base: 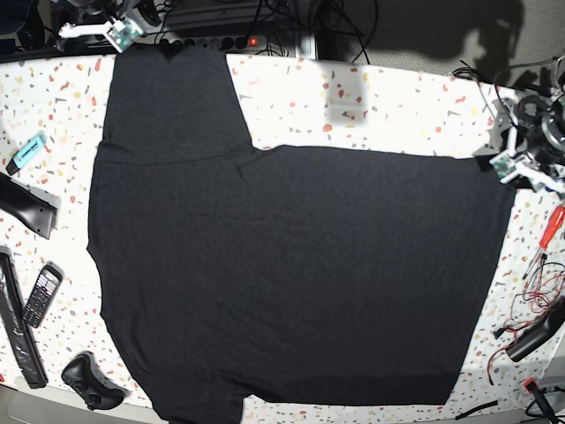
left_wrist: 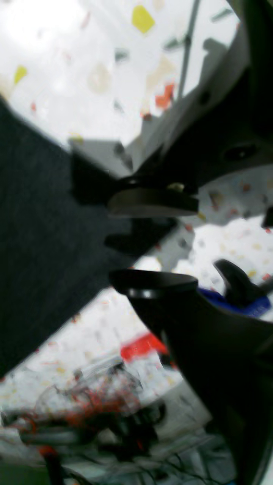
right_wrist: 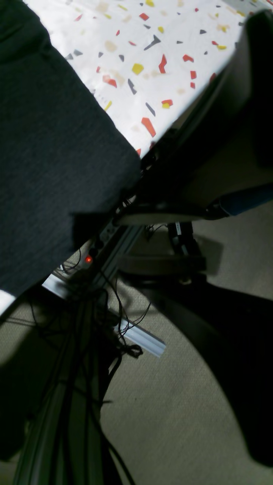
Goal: Fold the T-shirt properly
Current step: 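Move both grippers down to the shirt's shoulder corners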
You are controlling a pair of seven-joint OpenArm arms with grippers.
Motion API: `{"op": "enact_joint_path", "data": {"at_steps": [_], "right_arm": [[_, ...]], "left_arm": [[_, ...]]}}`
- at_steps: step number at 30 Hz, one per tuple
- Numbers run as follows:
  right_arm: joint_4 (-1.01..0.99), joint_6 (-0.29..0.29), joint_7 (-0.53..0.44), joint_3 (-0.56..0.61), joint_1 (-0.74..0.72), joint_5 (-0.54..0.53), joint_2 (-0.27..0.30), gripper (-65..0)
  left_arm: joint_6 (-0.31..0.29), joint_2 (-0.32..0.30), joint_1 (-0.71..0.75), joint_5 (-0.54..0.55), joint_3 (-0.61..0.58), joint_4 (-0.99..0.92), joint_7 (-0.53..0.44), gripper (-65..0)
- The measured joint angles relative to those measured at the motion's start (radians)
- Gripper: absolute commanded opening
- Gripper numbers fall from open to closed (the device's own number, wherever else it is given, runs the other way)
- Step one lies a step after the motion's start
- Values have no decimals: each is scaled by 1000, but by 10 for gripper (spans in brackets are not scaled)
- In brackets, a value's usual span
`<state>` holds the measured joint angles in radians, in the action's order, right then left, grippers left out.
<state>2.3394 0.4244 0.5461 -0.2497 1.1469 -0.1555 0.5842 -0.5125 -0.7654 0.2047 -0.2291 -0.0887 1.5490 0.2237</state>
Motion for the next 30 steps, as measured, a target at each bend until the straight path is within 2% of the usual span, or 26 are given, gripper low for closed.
{"op": "enact_joint_path", "data": {"at_steps": [2, 6, 9, 18, 23, 25, 28, 30], "right_arm": [[0, 0, 9, 0, 0, 0, -1, -518], [0, 0, 24, 0, 0, 75, 0, -518], [0, 0, 27, -1, 0, 79, 0, -518], [0, 0, 27, -1, 0, 79, 0, -518], [0, 0, 26, -1, -19, 79, 0, -518], [0, 0, 23, -1, -27, 79, 0, -518], [0, 0, 19, -1, -48, 79, 0, -501], [0, 1, 14, -1, -59, 108, 1, -442]], "left_arm": [[-3, 3, -28, -46, -65, -28, -1, -435], [7, 2, -93, -56, -159, -89, -8, -435], [15, 1, -158, -73, -206, -158, -17, -435], [23, 0, -252, -66, -262, -289, -49, -441], [-6, 0, -252, -66, -264, -289, -53, -567], [-14, 1, -252, -66, -265, -289, -52, -649], [-12, 3, -249, -54, -265, -289, -41, -650], [-11, 3, -249, -22, -265, -289, -14, -650]]}}
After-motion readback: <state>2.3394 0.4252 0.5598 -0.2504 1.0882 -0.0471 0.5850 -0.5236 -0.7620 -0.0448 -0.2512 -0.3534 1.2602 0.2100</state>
